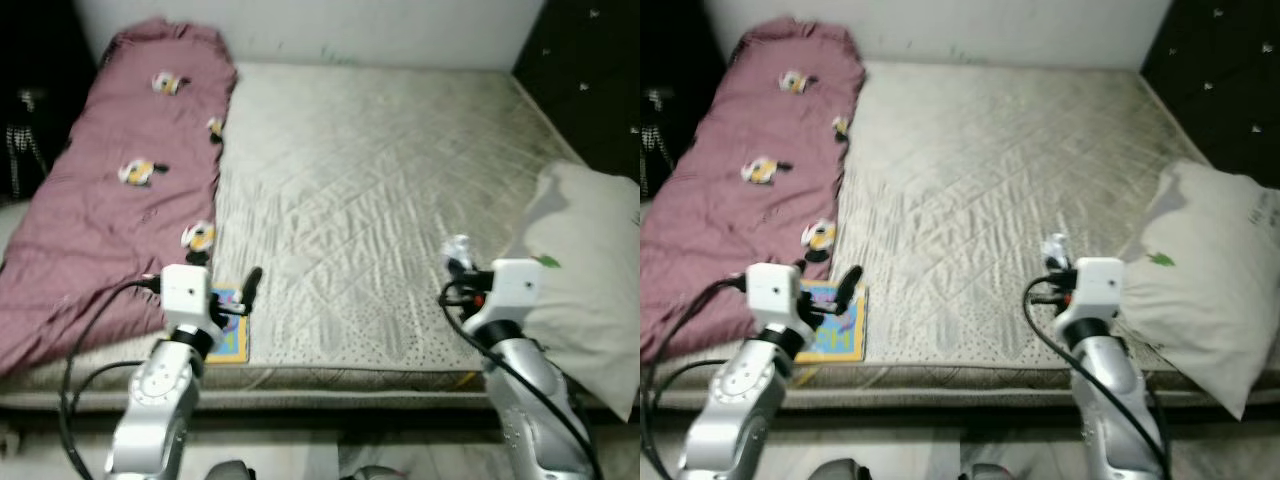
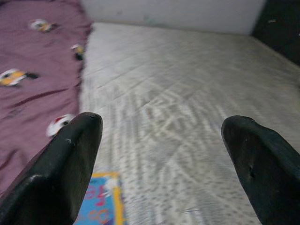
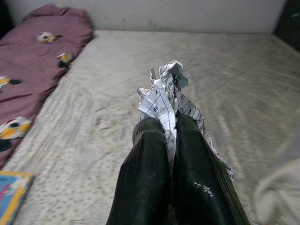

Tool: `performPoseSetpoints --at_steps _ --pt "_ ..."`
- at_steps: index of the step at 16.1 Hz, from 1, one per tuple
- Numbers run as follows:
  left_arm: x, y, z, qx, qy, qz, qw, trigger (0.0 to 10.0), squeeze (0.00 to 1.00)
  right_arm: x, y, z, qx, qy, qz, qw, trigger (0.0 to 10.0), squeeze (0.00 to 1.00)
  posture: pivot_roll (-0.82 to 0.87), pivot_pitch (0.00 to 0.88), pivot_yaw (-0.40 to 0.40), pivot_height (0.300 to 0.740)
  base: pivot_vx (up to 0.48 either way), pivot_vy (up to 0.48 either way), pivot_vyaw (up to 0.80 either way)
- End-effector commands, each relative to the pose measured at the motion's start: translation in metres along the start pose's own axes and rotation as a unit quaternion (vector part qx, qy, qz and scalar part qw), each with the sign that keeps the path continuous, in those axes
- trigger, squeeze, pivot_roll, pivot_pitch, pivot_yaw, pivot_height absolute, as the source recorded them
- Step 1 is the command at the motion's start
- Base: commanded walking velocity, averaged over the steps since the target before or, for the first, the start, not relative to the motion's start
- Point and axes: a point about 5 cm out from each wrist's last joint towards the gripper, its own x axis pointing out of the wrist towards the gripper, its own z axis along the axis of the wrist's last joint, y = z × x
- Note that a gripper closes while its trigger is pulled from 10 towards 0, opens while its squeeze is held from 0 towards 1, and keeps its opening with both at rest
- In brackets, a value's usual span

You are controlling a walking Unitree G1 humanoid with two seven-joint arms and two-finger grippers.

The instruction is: Clean up the room

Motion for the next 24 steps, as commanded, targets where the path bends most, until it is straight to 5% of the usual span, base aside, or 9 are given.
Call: performPoseSetpoints --at_steps 1,6,24 --pt "-0.0014 0.0024 -0.0006 0.007 0.002 0.013 1.000 10.0 0.00 -0.0001 -0.0003 0.0018 -0.003 -0.003 0.000 1.000 10.0 0.00 -0.05 0.080 -0.049 0.740 0.000 0.000 0.00" --pt "-0.0023 0.0019 -0.0027 -0.004 0.009 0.004 1.000 10.0 0.00 0.0000 0.0005 0.0013 -0.006 -0.001 0.004 1.000 10.0 0.00 -0.06 0.079 -0.051 0.740 0.000 0.072 -0.32" --pt "0.0020 0.0014 -0.0006 -0.004 0.005 0.005 1.000 10.0 0.00 0.0013 0.0014 -0.0003 -0.004 -0.001 0.006 1.000 10.0 0.00 -0.06 0.090 -0.047 0.740 0.000 0.475 -0.10"
